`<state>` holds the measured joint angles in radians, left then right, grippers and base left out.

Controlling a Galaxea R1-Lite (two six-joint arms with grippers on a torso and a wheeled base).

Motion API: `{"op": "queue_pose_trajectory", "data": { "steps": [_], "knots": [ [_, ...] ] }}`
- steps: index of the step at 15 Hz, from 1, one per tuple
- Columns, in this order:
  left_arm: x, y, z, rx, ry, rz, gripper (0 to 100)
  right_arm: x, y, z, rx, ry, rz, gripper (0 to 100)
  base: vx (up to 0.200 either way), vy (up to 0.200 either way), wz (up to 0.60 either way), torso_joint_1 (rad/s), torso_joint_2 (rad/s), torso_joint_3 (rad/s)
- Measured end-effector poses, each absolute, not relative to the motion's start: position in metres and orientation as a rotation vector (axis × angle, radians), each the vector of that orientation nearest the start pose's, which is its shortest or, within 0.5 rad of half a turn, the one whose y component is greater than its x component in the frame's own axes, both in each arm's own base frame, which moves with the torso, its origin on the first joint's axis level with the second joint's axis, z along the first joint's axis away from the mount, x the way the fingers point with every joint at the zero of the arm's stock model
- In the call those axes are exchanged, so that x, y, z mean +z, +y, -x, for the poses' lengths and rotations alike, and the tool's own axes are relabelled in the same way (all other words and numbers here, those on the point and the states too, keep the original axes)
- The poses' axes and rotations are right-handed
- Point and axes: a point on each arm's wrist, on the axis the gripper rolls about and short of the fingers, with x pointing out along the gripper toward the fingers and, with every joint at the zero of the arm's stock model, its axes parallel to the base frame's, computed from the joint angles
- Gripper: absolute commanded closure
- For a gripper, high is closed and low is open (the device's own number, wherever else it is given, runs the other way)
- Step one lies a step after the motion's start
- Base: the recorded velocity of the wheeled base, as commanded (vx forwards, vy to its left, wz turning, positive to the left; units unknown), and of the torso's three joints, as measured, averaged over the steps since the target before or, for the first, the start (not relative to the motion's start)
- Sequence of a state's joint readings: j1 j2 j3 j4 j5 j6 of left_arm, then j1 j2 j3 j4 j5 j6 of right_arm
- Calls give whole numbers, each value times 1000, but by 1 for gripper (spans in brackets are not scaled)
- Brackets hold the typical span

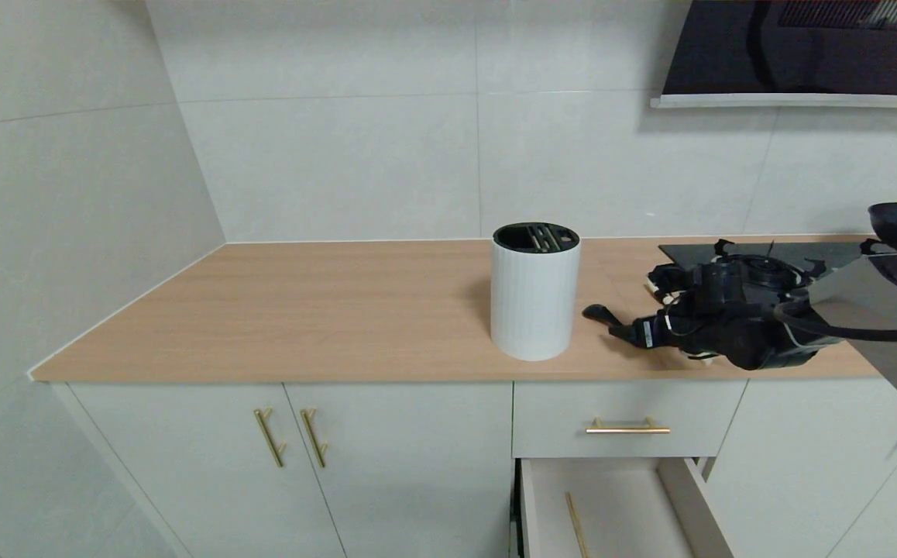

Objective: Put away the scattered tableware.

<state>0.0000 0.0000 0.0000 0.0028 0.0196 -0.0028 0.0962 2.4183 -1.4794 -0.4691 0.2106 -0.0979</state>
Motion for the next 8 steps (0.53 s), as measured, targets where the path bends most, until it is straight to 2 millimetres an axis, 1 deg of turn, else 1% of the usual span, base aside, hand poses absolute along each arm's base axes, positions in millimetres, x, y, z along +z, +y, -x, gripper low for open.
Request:
{"op": "queue_pose_trajectory", "data": {
  "steps": [4, 8],
  "knots": [
    [75, 0, 23, 19, 3, 3, 0, 49, 56, -478, 313, 467, 75, 0, 0, 0, 0, 0, 0, 0],
    [75, 0, 23, 19, 3, 3, 0, 43, 56, -481, 295, 473, 82, 0, 0, 0, 0, 0, 0, 0]
  ]
}}
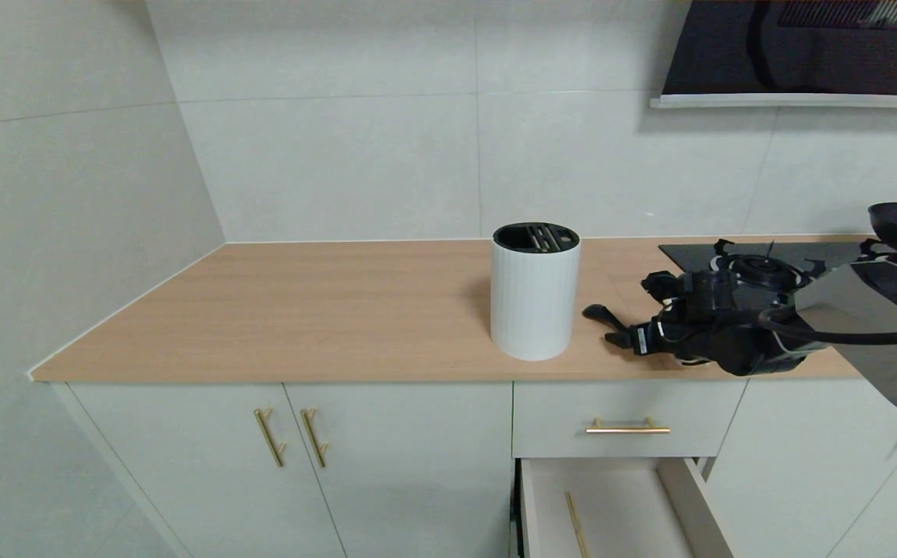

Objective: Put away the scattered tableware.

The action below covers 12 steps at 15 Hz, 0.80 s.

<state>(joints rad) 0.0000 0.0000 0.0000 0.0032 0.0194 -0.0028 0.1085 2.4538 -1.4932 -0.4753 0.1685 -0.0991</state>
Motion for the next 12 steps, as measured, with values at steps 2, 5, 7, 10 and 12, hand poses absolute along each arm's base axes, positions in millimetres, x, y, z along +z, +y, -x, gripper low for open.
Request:
{"op": "queue_pose_trajectory", "data": {
  "steps": [2, 5, 7, 10, 12],
  "knots": [
    [75, 0, 23, 19, 3, 3, 0, 40, 56, -483, 288, 475, 83, 100, 0, 0, 0, 0, 0, 0],
    [75, 0, 23, 19, 3, 2, 0, 37, 58, -484, 290, 478, 84, 100, 0, 0, 0, 0, 0, 0],
    [75, 0, 23, 20, 3, 3, 0, 35, 60, -484, 293, 479, 85, 100, 0, 0, 0, 0, 0, 0],
    [75, 0, 23, 19, 3, 3, 0, 34, 60, -483, 294, 484, 85, 100, 0, 0, 0, 0, 0, 0],
    [75, 0, 23, 19, 3, 3, 0, 35, 60, -483, 281, 487, 86, 100, 0, 0, 0, 0, 0, 0]
  ]
}}
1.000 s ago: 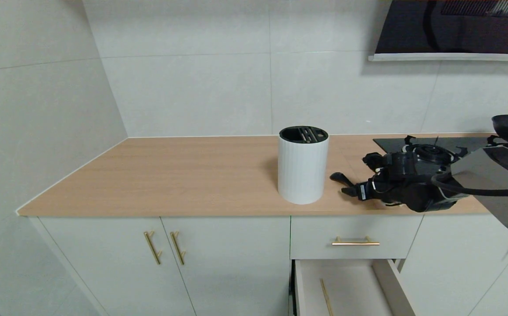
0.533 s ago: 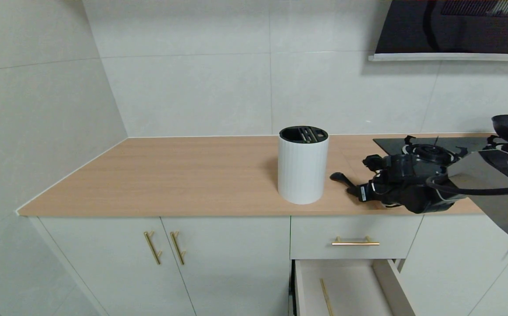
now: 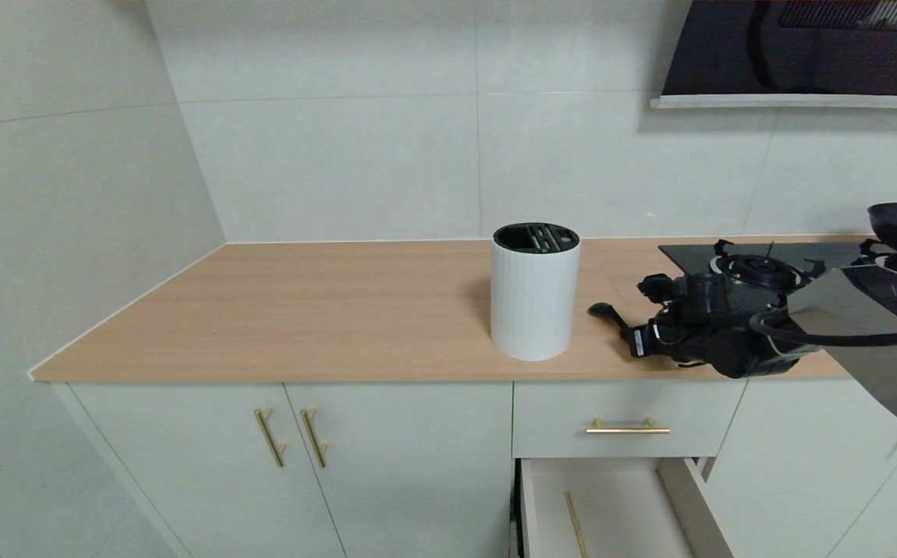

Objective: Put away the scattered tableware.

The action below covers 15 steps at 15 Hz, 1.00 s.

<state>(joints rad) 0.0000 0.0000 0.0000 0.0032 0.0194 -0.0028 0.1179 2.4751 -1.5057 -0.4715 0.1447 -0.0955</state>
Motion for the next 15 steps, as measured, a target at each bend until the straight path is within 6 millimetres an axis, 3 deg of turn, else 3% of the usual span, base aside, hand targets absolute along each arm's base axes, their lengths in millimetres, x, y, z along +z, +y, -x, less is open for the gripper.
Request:
{"op": "queue_pose_trajectory", "data": {
  "steps": [3, 6, 10, 13, 15],
  "knots": [
    [75, 0, 23, 19, 3, 3, 0, 48, 62, -478, 184, 498, 82, 100, 0, 0, 0, 0, 0, 0],
    [75, 0, 23, 20, 3, 3, 0, 83, 73, -450, 114, 554, 56, 100, 0, 0, 0, 0, 0, 0],
    [75, 0, 23, 19, 3, 3, 0, 149, 87, -370, 84, 663, -36, 100, 0, 0, 0, 0, 0, 0],
    [75, 0, 23, 20, 3, 3, 0, 165, 84, -304, 43, 759, -80, 100, 0, 0, 0, 0, 0, 0],
    [75, 0, 23, 19, 3, 3, 0, 166, 79, -274, 37, 786, -89, 100, 0, 0, 0, 0, 0, 0]
  ]
}}
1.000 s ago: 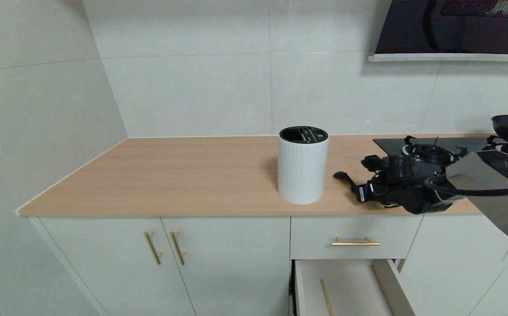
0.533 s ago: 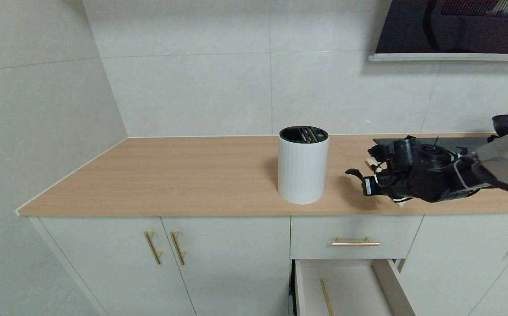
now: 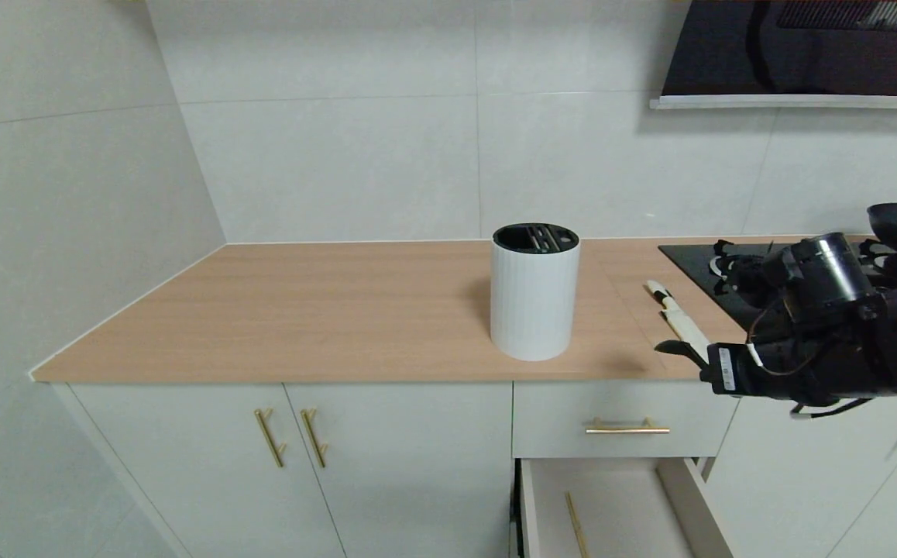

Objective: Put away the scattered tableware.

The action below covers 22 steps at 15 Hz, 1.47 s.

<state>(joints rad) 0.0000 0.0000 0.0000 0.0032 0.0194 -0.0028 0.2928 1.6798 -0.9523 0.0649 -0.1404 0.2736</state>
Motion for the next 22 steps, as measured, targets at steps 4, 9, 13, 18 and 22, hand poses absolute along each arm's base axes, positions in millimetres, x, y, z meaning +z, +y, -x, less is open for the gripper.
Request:
{"op": "queue_pose_trajectory", "data": {
  "steps": [4, 9, 13, 18, 22],
  "knots": [
    [75, 0, 23, 19, 3, 2, 0, 161, 77, -250, 48, 807, -80, 100, 0, 0, 0, 0, 0, 0],
    [75, 0, 23, 20, 3, 3, 0, 153, 78, -250, 42, 836, -68, 100, 0, 0, 0, 0, 0, 0],
    [75, 0, 23, 20, 3, 3, 0, 148, 79, -251, 43, 843, -60, 100, 0, 0, 0, 0, 0, 0],
    [75, 0, 23, 20, 3, 3, 0, 140, 80, -253, 41, 843, -50, 100, 0, 0, 0, -30, 69, 38],
    [75, 0, 23, 19, 3, 3, 0, 138, 81, -254, 39, 853, -45, 100, 0, 0, 0, -198, 464, 255]
  ]
}}
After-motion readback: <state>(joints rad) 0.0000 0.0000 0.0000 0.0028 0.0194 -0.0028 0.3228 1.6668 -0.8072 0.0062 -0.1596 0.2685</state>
